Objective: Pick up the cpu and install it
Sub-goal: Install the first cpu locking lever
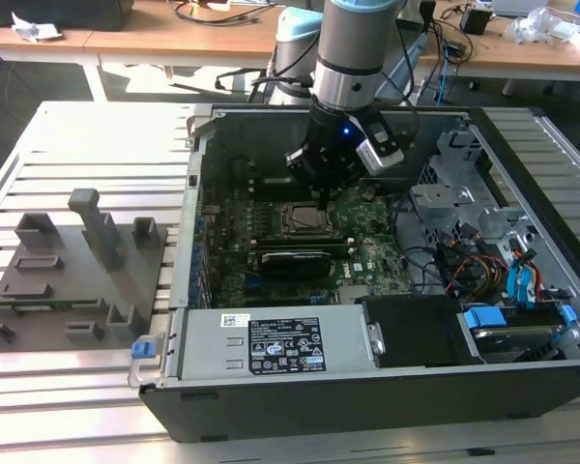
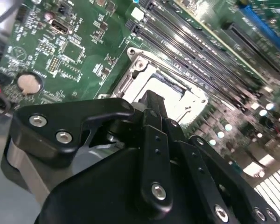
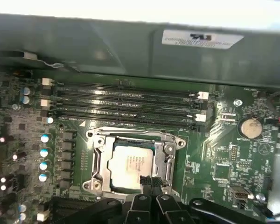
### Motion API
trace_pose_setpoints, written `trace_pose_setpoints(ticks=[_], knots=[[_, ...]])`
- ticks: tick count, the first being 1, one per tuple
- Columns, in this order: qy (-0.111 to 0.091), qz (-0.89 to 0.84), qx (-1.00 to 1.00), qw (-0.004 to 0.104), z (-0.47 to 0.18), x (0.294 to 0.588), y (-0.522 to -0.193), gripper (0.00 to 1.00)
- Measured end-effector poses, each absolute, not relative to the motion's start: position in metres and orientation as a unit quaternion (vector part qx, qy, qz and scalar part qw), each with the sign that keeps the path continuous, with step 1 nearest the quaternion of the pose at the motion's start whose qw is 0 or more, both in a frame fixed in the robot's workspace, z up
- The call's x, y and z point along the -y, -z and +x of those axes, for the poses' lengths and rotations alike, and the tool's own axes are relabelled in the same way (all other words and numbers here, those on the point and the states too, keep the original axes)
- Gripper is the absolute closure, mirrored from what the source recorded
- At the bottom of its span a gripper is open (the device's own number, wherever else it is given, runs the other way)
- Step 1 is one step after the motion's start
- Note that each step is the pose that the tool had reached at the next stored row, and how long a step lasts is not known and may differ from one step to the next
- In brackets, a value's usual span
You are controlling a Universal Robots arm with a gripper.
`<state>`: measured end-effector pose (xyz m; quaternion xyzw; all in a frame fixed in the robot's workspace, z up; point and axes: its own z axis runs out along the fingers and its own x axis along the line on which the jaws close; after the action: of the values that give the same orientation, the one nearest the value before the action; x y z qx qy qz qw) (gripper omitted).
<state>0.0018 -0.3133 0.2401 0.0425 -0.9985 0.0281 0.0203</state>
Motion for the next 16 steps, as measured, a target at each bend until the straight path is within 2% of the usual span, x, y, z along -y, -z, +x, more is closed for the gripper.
trace_pose_setpoints(ticks=[4,16], knots=[[-0.028,0.043,0.998,0.020,0.002,0.313,-0.260,0.89],[-0.027,0.043,0.999,0.020,0.002,0.313,-0.261,0.89]])
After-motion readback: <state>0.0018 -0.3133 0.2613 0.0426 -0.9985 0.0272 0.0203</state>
